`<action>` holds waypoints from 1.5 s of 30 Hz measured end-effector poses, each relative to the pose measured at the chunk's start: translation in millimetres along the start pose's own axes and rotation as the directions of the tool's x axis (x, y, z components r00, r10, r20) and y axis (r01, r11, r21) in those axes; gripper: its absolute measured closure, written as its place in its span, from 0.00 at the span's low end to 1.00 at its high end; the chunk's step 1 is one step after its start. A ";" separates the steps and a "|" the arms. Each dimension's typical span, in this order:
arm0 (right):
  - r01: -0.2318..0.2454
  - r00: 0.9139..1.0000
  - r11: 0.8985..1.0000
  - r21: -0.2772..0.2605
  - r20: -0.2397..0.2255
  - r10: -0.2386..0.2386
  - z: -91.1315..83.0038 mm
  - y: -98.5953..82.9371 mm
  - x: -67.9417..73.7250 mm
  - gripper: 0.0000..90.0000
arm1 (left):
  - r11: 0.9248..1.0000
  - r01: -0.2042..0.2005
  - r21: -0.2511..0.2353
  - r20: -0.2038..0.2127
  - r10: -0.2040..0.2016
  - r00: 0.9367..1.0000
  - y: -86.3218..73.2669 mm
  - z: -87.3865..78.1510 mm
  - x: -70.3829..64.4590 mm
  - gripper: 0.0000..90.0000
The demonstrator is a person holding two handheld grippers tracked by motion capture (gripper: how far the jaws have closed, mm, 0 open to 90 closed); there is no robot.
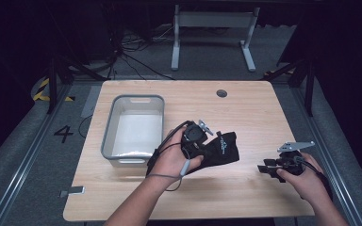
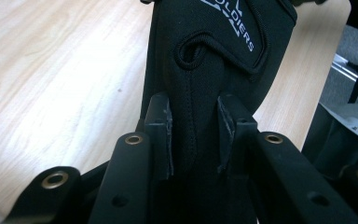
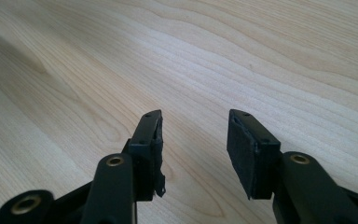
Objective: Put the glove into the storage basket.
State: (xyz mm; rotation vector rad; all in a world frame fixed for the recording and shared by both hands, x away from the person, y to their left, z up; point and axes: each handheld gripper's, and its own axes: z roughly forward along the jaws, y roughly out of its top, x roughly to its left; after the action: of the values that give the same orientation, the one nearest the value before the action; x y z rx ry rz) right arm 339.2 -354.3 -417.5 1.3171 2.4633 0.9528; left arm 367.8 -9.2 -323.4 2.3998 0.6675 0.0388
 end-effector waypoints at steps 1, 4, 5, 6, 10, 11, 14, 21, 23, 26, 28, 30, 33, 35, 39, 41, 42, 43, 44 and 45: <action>0.000 1.000 1.000 0.000 0.000 0.000 0.0 0.0 0.0 0.62 | 1.000 0.006 -0.006 -0.003 -0.006 1.000 0.0 -2.7 1.6 0.77; -0.007 1.000 1.000 -0.005 0.001 0.007 -1.0 -0.4 0.0 0.62 | 1.000 0.019 -0.018 -0.008 -0.020 1.000 0.1 -10.5 7.7 0.77; -0.008 1.000 1.000 -0.006 0.002 0.008 -1.3 -0.7 -0.4 0.62 | 0.999 0.026 -0.021 -0.007 -0.026 1.000 0.1 -12.3 8.9 0.77; -0.008 1.000 1.000 -0.005 0.003 0.008 -1.4 -0.9 -0.6 0.62 | 0.999 0.031 -0.024 -0.010 -0.032 0.999 0.3 -15.1 11.0 0.77; -0.014 1.000 1.000 -0.003 0.005 0.014 -2.1 -1.8 -0.9 0.62 | 0.998 0.047 -0.034 -0.020 -0.048 0.999 0.5 -23.9 17.4 0.77; -0.014 1.000 1.000 -0.003 0.004 0.014 -2.4 -1.9 -0.8 0.62 | 0.998 0.052 -0.035 -0.023 -0.053 0.998 0.4 -26.1 18.9 0.77; -0.015 1.000 1.000 -0.002 0.003 0.015 -2.3 -1.8 -0.6 0.62 | 0.997 0.067 -0.046 -0.025 -0.068 0.997 -0.4 -33.5 24.4 0.77; -0.015 1.000 1.000 0.000 -0.003 0.015 0.3 0.4 -0.7 0.62 | 0.990 0.128 -0.061 -0.065 -0.132 0.989 -3.5 -52.0 39.8 0.76; -0.011 1.000 1.000 -0.001 -0.008 0.011 1.9 2.4 -0.4 0.62 | 0.987 0.149 -0.063 -0.083 -0.154 0.985 -5.9 -56.9 45.6 0.76; -0.012 1.000 1.000 0.004 -0.011 0.012 4.5 3.4 0.2 0.62 | 0.980 0.182 -0.084 -0.083 -0.189 0.978 -10.7 -65.8 53.8 0.76; -0.008 1.000 1.000 0.006 -0.015 0.008 6.5 4.2 0.1 0.62 | 0.974 0.204 -0.102 -0.101 -0.214 0.972 -14.5 -73.1 59.1 0.76; -0.009 1.000 1.000 0.008 -0.018 0.009 7.6 5.0 0.4 0.62 | 0.968 0.223 -0.118 -0.090 -0.234 0.968 -17.5 -79.2 63.8 0.76; -0.005 1.000 1.000 0.009 -0.020 0.005 9.6 7.2 1.1 0.62 | 0.954 0.263 -0.142 -0.097 -0.278 0.956 -22.4 -87.7 71.7 0.76; -0.003 1.000 1.000 0.011 -0.027 0.003 10.7 8.5 2.0 0.62 | 0.948 0.280 -0.150 -0.107 -0.297 0.949 -25.0 -91.1 75.8 0.76; -0.001 1.000 1.000 0.013 -0.031 0.001 13.2 9.1 3.1 0.62 | 0.929 0.326 -0.176 -0.126 -0.350 0.928 -30.9 -97.8 86.7 0.76; -0.002 1.000 1.000 0.015 -0.031 0.003 13.4 8.9 3.5 0.62 | 0.922 0.345 -0.176 -0.150 -0.371 0.916 -32.1 -98.2 92.7 0.76; -0.003 1.000 1.000 0.014 -0.031 0.004 13.3 8.8 3.6 0.62 | 0.916 0.360 -0.176 -0.163 -0.388 0.907 -33.0 -97.6 97.4 0.76; -0.005 0.999 1.000 0.015 -0.031 0.005 12.8 8.6 3.7 0.62 | 0.910 0.374 -0.177 -0.168 -0.402 0.900 -33.9 -97.2 101.3 0.76; -0.005 0.999 1.000 0.013 -0.033 0.005 12.4 8.4 3.6 0.62 | 0.904 0.388 -0.182 -0.172 -0.417 0.892 -34.8 -96.6 105.1 0.76; -0.006 0.999 1.000 0.011 -0.033 0.006 11.9 8.0 3.5 0.62 | 0.900 0.396 -0.182 -0.178 -0.427 0.887 -35.5 -96.5 108.0 0.76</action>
State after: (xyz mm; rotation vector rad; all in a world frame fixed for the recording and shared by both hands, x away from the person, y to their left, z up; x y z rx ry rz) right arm 347.8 -342.9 -421.4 1.3234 2.4940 0.9712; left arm 427.4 121.1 -282.2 2.0884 1.2254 0.1618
